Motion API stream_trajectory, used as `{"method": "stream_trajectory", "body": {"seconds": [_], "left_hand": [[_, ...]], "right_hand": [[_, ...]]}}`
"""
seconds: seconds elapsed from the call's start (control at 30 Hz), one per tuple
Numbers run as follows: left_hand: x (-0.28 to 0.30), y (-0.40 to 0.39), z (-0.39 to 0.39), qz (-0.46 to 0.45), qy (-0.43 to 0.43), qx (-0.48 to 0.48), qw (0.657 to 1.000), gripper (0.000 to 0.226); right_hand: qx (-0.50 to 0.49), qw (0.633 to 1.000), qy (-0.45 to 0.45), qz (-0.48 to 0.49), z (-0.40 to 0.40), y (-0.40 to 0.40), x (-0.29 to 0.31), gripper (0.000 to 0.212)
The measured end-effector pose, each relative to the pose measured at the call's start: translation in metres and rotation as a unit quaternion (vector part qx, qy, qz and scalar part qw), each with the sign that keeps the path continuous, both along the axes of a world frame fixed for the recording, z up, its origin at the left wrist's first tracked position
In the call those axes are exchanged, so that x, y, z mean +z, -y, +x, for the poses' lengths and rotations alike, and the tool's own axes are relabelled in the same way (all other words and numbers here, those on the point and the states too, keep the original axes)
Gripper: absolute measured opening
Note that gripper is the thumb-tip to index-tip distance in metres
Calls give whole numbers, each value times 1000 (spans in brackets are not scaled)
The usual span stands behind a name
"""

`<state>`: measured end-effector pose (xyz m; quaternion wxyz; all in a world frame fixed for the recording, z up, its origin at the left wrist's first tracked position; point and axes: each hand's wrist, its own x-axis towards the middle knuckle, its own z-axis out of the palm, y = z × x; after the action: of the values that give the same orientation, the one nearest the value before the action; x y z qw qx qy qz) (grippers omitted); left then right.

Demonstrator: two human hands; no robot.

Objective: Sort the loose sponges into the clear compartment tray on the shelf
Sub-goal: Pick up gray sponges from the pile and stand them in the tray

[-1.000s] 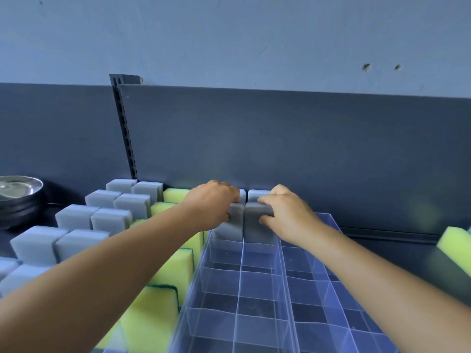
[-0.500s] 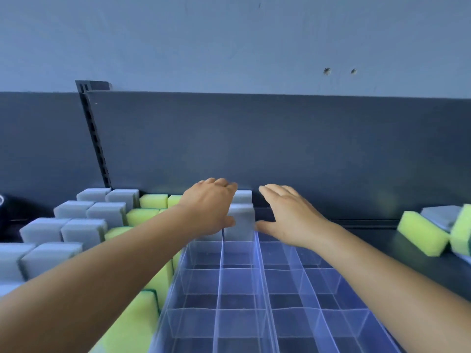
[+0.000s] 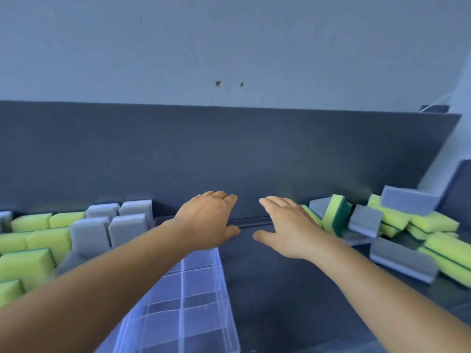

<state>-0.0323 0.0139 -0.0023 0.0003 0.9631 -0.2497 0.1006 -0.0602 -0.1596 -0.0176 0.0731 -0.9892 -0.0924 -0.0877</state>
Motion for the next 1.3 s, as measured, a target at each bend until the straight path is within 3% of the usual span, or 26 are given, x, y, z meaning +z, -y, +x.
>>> {"method": "stream_trajectory", "body": {"seconds": [0.53, 0.8, 0.97, 1.2, 1.3], "left_hand": [[-30, 213, 3, -46, -23, -112, 992, 53], [-57, 293, 23, 26, -30, -156, 987, 67], [-75, 310, 42, 94, -20, -135, 986, 67], [-78, 290, 39, 72, -2, -124, 990, 43], [-73, 276, 29, 82, -23, -97, 992, 37]], "right_hand": [[-107, 994, -2, 5, -25, 200, -14, 69], [-148, 988, -49, 16, -34, 255, -42, 75], [-157, 983, -90, 11, -32, 266, -57, 74], [-185, 976, -113, -34, -22, 267, -72, 57], [-248, 964, -100, 8, -16, 261, -68, 55]]}}
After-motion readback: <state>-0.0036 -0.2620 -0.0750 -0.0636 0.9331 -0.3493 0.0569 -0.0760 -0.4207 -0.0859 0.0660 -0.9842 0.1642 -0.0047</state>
